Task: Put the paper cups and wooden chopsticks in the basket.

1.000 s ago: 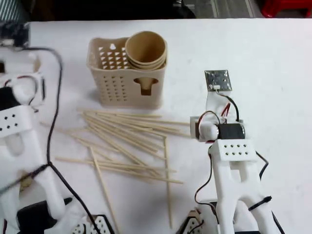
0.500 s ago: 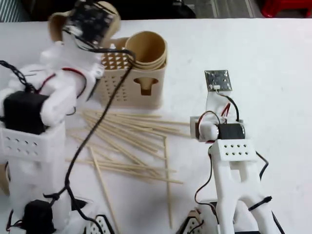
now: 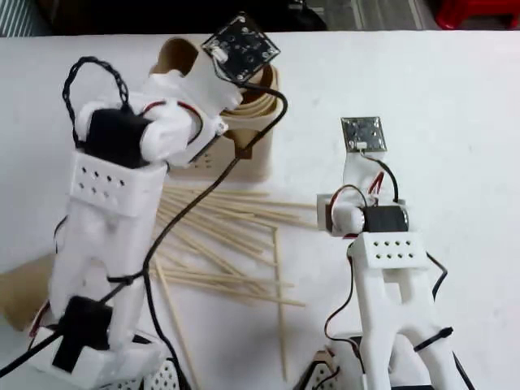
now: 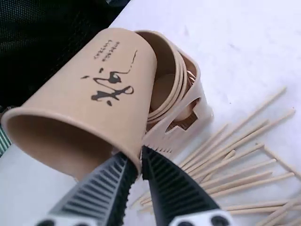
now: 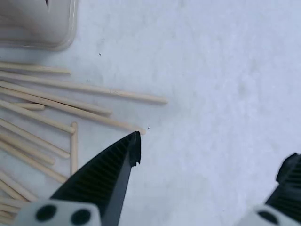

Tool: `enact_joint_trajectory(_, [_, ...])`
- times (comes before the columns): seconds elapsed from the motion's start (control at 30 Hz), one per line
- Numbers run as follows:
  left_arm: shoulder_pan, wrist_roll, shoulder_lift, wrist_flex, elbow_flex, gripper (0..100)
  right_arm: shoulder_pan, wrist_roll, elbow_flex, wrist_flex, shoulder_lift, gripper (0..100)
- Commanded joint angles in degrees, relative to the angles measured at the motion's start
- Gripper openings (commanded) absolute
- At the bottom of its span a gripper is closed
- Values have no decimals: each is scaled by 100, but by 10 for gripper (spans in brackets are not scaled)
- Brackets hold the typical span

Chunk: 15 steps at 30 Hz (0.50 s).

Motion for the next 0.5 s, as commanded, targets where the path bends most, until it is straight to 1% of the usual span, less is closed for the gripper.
enact_joint_trajectory(0.0, [48,-167,215,352,-826,33,22,-9,-26,-92,-13,440])
enact_joint_trajectory(0.17, [13,-44,611,721,-1820,159,22,-9,-26,-92,-13,440])
enact_joint_trajectory(0.23, [4,158,769,730,-2110,167,22,-9,-26,-92,-13,440])
enact_joint_trajectory(0.47, [13,229,1446,580,-2699,169,22,-9,-26,-92,-13,440])
